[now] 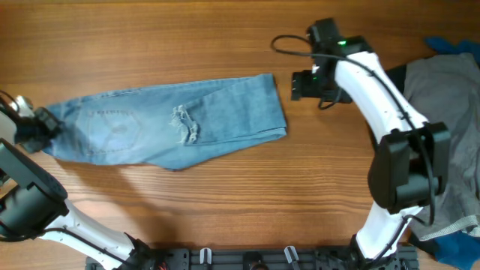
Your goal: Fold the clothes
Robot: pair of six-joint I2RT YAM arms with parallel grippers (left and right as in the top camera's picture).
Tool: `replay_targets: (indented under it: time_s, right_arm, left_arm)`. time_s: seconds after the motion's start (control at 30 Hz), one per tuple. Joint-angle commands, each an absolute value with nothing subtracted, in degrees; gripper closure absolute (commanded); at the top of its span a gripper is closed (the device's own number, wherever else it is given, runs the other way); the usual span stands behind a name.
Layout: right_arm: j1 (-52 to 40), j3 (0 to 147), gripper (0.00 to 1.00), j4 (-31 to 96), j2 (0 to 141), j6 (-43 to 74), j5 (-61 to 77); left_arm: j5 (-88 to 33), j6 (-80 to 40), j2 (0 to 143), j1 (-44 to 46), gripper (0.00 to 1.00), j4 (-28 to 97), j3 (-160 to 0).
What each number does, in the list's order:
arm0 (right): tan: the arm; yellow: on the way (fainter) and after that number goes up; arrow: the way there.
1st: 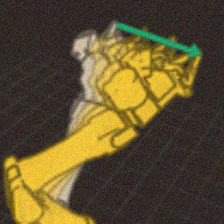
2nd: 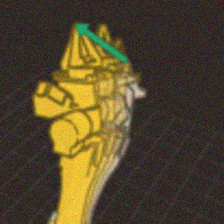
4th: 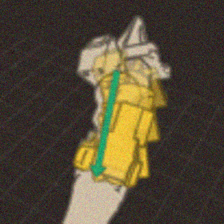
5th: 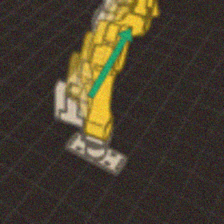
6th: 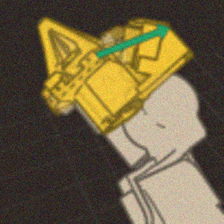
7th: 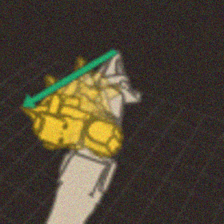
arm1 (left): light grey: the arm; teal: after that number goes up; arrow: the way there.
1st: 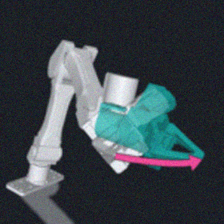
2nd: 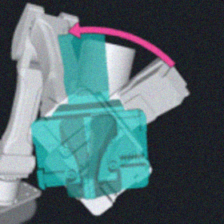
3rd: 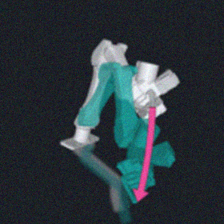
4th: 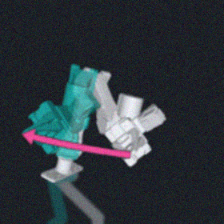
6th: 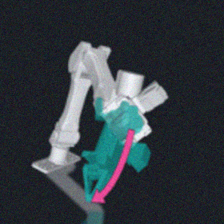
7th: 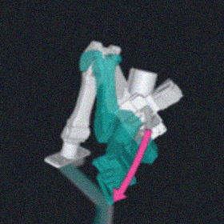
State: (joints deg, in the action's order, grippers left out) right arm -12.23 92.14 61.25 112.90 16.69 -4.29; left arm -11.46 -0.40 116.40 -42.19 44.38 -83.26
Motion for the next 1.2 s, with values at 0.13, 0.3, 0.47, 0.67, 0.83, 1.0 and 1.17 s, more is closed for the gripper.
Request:
replay_targets:
  time_s: [0.13, 0.3, 0.47, 0.67, 0.83, 1.0, 1.17]
  right_arm:
    - [-6.3, 93.0, 0.0, 61.3, 112.3, 12.3, -5.6]
    - [-5.1, 93.0, 0.0, 61.1, 112.3, 10.5, -5.6]
    - [-5.0, 93.0, 0.0, 61.1, 112.3, 10.5, -5.3]
    - [-5.0, 92.9, 0.0, 61.7, 112.3, 10.4, -4.7]
    - [-5.0, 92.9, 0.0, 62.0, 112.3, 8.9, -4.3]
    - [-5.0, 92.9, 0.0, 62.4, 112.3, 9.0, -4.1]
    - [-5.0, 92.9, 0.0, 62.6, 112.3, 8.9, -4.1]
  left_arm:
    - [-4.5, -10.1, 115.0, -42.0, 0.96, 54.3, -106.5]
    - [-13.8, -10.1, 110.8, -38.0, 0.96, 57.4, -110.3]
    - [-18.7, -10.1, 106.7, -29.0, 0.96, 60.8, -110.3]
    - [-19.1, -10.2, 105.9, -14.0, 0.96, 64.4, -110.2]
    - [-19.0, -15.3, 107.1, -2.5, 0.96, 64.6, -110.1]
    - [-14.0, -17.5, 110.3, 6.8, 0.95, 64.6, -109.8]
    - [-13.4, -18.8, 113.4, 10.7, 0.96, 64.5, -109.8]
